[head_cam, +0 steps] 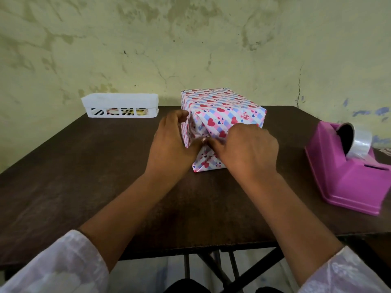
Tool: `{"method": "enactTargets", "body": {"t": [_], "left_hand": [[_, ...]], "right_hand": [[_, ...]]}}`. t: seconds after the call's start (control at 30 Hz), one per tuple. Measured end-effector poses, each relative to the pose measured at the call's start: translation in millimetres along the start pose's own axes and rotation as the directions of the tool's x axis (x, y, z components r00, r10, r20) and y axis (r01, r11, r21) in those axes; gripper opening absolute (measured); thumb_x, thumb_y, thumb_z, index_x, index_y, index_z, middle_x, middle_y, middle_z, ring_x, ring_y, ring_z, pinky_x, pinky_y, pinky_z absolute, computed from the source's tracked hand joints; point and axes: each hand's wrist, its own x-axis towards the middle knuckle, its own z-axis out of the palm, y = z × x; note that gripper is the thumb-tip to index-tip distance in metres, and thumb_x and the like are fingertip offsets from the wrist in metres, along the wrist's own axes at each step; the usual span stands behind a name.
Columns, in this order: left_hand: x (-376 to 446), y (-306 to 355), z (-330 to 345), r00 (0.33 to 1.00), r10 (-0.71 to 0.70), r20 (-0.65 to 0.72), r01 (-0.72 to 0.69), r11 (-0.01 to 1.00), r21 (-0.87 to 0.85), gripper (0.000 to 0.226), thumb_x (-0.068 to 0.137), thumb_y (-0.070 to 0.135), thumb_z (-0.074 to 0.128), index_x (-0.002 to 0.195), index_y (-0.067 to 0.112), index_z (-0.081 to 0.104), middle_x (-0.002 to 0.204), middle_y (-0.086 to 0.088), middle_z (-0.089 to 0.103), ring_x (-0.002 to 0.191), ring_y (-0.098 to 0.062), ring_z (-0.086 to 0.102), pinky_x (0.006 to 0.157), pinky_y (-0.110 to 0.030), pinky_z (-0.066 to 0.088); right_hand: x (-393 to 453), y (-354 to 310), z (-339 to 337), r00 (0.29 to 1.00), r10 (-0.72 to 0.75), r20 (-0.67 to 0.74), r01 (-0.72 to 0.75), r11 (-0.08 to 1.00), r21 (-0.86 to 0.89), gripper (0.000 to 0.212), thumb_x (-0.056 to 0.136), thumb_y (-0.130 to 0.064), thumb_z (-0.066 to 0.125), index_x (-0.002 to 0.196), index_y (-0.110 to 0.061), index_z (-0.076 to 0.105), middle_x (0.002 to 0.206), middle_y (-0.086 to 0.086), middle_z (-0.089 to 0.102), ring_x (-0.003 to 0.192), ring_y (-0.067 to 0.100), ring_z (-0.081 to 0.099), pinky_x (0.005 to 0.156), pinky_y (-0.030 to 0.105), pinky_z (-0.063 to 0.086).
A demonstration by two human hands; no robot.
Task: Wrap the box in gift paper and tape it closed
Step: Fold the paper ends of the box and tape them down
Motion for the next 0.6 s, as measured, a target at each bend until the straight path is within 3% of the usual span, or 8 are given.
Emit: {"method": "enactTargets", "body": {"t": [0.1,0.37,0.53,0.6], "left_hand": [[-1,-2,3,1.0,-0.003,0.01,0.003,1.0,-0.003,0.076,0.072,0.042,0.076,0.135,0.025,0.036,0.138,0.005,0.044,0.125,-0.014,0.044,0.103,-0.04,0.042],[1,0,10,0.999,-0.02,0.033,0.019,1.0,0.02,0.106,0.061,0.058,0.076,0.144,0.023,0.018,0.149,0.001,0.028,0.135,-0.018,0.032,0.109,-0.046,0.034],[6,1,21,0.999,-0.011,0.04,0.01,1.0,0.015,0.125,0.057,0.058,0.078,0.147,0.025,-0.002,0.156,-0.001,0.009,0.142,-0.021,0.019,0.113,-0.049,0.026],[9,-1,23,0.998,0.019,0.054,-0.018,1.0,-0.021,0.124,0.059,0.056,0.078,0.148,0.025,-0.003,0.157,0.0,0.009,0.142,-0.02,0.019,0.114,-0.047,0.025]], "right_hand": [[2,8,1,0.996,0.064,0.061,-0.061,0.997,-0.047,0.049,0.083,-0.068,0.045,0.076,-0.02,0.046,0.061,-0.006,0.038,0.054,0.008,0.035,0.046,0.022,0.024],[4,41,14,0.974,0.164,0.158,-0.167,0.986,0.005,0.054,0.081,-0.071,0.04,0.065,-0.02,0.048,0.065,-0.001,0.049,0.055,0.01,0.047,0.046,0.022,0.029],[2,60,16,0.96,0.207,0.191,-0.227,0.969,0.092,0.043,0.081,-0.062,0.054,0.078,-0.018,0.054,0.072,-0.002,0.054,0.062,0.011,0.053,0.05,0.023,0.034],[2,69,16,0.962,0.255,0.098,-0.27,0.944,0.191,0.049,0.075,-0.058,0.065,0.101,-0.017,0.057,0.094,0.001,0.061,0.081,0.016,0.06,0.06,0.025,0.042]]}}
